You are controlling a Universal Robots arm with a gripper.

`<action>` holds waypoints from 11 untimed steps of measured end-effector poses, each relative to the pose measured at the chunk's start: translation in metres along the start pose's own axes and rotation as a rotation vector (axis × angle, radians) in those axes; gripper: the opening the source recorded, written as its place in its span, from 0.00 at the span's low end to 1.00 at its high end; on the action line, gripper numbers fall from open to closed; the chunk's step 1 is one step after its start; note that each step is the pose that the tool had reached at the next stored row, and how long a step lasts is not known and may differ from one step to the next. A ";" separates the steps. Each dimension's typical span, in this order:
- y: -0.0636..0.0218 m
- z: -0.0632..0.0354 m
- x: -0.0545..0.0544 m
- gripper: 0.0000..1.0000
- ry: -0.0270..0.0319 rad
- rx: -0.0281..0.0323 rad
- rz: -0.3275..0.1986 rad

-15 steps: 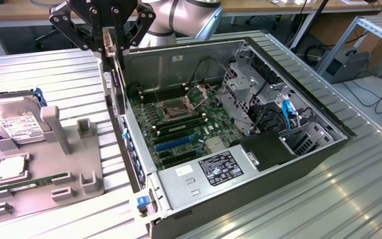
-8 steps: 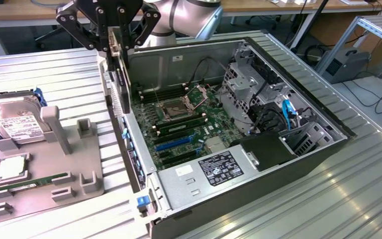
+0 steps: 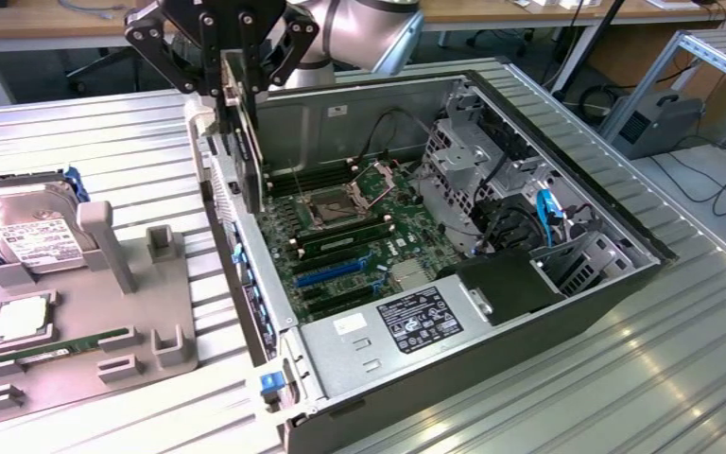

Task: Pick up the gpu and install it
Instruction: 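Pick up the gpu and move the gpu toward the slot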

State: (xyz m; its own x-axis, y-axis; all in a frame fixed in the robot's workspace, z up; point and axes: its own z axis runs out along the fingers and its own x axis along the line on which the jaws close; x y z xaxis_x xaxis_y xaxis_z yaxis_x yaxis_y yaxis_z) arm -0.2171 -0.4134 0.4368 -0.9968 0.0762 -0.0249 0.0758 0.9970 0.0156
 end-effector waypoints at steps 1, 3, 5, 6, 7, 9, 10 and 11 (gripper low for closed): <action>0.0001 0.0000 -0.002 0.27 0.0000 0.0006 0.000; 0.0003 0.0001 -0.004 0.27 -0.0001 0.0013 0.000; 0.0005 0.0002 -0.006 0.27 -0.0002 0.0019 0.000; 0.0006 0.0002 -0.008 0.27 -0.0002 0.0021 0.000; 0.0007 0.0003 -0.009 0.27 -0.0001 0.0025 0.000; 0.0009 0.0004 -0.012 0.27 -0.0002 0.0031 0.000; 0.0010 0.0004 -0.013 0.27 -0.0002 0.0034 0.000; 0.0011 0.0005 -0.015 0.27 -0.0003 0.0036 0.000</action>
State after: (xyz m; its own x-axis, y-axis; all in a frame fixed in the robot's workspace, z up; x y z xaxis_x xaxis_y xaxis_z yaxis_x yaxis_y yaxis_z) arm -0.2024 -0.4134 0.4367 -0.9968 0.0761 -0.0251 0.0758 0.9971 0.0120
